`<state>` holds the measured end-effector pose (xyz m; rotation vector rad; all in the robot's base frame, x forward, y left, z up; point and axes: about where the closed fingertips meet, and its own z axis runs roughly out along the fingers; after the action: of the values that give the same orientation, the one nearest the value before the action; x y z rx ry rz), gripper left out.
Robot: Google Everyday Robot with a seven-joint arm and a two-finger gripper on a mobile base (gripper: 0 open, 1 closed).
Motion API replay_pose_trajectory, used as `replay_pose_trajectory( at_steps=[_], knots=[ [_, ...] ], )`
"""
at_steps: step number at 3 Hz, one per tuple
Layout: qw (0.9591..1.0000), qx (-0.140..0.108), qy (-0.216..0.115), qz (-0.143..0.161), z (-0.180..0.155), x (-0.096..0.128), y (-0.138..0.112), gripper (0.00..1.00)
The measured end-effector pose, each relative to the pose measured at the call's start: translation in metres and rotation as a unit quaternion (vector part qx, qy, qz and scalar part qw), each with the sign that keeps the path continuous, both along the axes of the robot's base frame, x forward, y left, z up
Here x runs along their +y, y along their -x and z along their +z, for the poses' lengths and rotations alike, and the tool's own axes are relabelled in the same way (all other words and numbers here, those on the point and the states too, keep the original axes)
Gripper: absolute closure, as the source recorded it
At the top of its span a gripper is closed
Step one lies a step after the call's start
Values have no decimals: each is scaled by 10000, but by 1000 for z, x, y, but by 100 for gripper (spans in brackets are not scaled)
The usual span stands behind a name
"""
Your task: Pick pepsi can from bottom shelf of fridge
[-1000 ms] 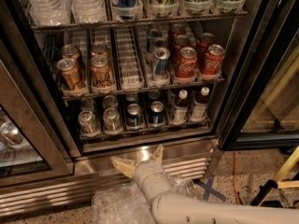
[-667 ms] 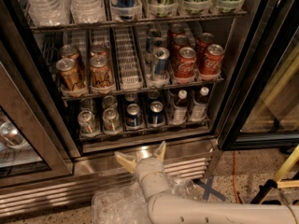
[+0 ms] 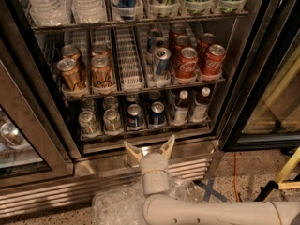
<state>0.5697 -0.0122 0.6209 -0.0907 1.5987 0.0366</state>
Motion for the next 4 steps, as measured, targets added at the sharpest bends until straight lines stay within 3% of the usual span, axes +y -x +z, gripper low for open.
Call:
replay_pose_trajectory(
  at_steps=[2,3,4],
  knots=[
    [9997,-203,105,-63,1,-5,-11,2],
    [9992,-332,187,-134,-1,-7,-21,20],
    [9986,-421,227,-215,-3,-11,-35,24]
  ],
)
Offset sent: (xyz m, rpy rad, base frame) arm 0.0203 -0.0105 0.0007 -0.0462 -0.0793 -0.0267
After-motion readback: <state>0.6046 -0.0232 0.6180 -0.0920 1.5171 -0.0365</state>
